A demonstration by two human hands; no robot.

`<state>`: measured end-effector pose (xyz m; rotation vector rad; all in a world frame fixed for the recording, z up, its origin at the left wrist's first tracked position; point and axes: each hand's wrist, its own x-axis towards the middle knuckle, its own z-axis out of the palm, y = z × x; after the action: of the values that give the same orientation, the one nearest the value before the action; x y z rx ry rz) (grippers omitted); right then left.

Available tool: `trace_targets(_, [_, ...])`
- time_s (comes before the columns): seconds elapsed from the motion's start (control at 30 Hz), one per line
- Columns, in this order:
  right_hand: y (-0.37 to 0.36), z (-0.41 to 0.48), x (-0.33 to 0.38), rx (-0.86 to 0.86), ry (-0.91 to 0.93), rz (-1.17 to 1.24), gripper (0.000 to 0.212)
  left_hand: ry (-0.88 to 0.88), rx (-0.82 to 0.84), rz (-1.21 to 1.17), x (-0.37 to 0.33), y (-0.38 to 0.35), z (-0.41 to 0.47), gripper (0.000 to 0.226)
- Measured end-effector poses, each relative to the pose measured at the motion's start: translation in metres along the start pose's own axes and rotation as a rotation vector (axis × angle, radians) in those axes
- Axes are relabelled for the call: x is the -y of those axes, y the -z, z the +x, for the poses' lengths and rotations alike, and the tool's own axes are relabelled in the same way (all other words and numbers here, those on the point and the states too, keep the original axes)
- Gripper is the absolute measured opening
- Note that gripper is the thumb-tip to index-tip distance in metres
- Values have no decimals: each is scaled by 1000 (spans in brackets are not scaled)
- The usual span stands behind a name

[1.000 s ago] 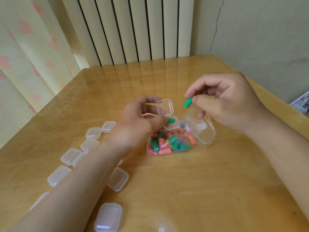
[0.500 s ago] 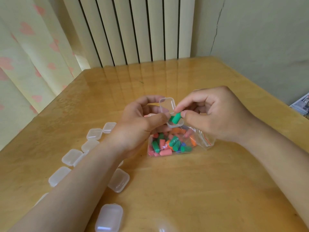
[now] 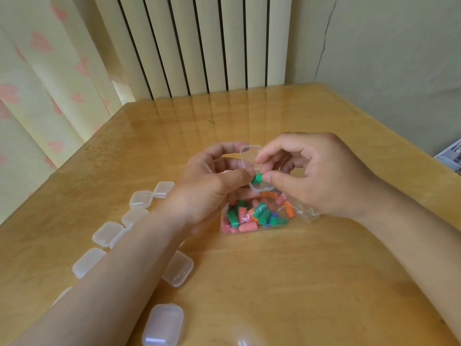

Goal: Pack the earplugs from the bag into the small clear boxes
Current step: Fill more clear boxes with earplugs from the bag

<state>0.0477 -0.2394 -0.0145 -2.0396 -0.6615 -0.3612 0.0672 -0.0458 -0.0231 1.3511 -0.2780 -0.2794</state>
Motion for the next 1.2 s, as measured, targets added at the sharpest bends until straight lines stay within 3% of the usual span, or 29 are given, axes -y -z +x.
trace_targets(0.53, [-2,1,-3,13,7,-12,30,66,-39,-111,-4,1,0,41])
trace_targets(0.73, [1,2,-2,-128,28,1,26,36,-69,-112,-6,2,0,45])
trace_targets(0.8, [2,3,-3,-120,-7,-32,39,27,-78,-119,-7,2,0,45])
trace_targets(0.9, [3,0,-4,45,-95,-148,79,35,-58,-140,-7,2,0,43])
trace_targets(0.97, [1,-1,-5,106,-111,-135,91,45,-14,-153,-9,1,-1,41])
trace_targets(1.2, [3,2,-6,-62,-25,-119,52,-8,110,-85,-6,3,-3,37])
